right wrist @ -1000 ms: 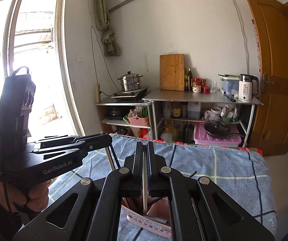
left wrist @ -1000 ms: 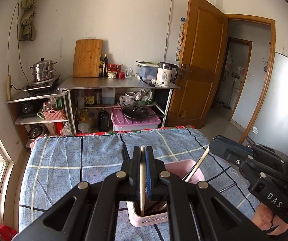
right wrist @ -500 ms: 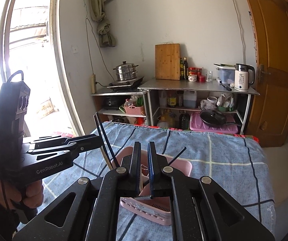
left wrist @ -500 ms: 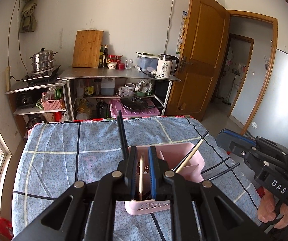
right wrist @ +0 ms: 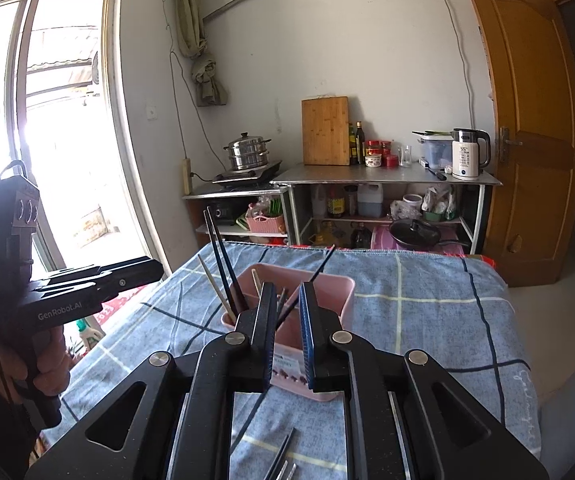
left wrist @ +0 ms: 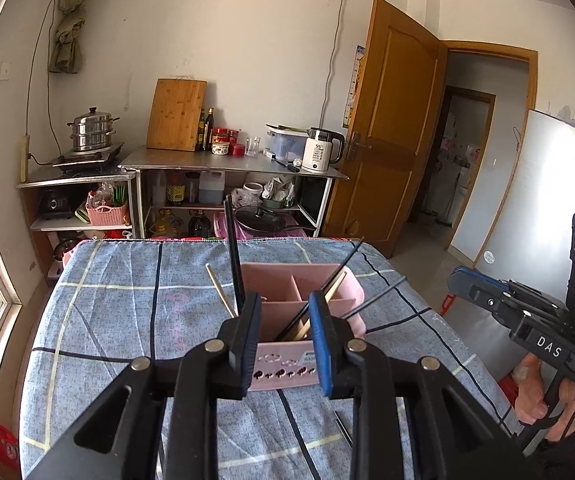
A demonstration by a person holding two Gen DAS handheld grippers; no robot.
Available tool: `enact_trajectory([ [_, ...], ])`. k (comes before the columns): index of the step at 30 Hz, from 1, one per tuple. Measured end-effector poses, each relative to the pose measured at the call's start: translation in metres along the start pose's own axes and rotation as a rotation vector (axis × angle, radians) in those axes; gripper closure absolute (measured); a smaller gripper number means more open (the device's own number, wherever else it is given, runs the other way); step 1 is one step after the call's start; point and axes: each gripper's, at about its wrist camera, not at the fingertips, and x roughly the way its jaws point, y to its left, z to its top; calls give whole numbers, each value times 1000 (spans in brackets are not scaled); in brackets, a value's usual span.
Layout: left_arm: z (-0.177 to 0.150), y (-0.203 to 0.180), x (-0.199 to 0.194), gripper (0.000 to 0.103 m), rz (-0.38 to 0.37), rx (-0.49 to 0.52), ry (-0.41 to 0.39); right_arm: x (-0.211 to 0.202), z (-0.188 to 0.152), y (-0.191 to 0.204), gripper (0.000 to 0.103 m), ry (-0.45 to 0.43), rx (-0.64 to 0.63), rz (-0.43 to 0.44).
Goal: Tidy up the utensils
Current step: 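Open both grippers and move them back to the chopsticks on the cloth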
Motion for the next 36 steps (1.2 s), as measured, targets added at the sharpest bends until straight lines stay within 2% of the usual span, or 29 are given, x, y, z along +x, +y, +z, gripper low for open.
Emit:
enact_trajectory([
  [5, -29, -11, -15, 70, -5, 13, 7, -24, -26, -2, 91, 16, 7, -10],
  [13, -76, -29, -13, 69, -43, 20, 88, -35, -69, -12, 91, 87, 35, -20],
  [25, -129, -47, 29, 69, -56, -19, 264, -30, -99, -27, 91, 151, 90, -21],
  [29, -141, -55, 44, 66, -61, -28, 316, -25, -105, -29, 91, 171, 94, -15],
  [36, -160, -71, 72, 66, -33, -10, 406, -18, -111, -32, 91, 194, 99, -10],
])
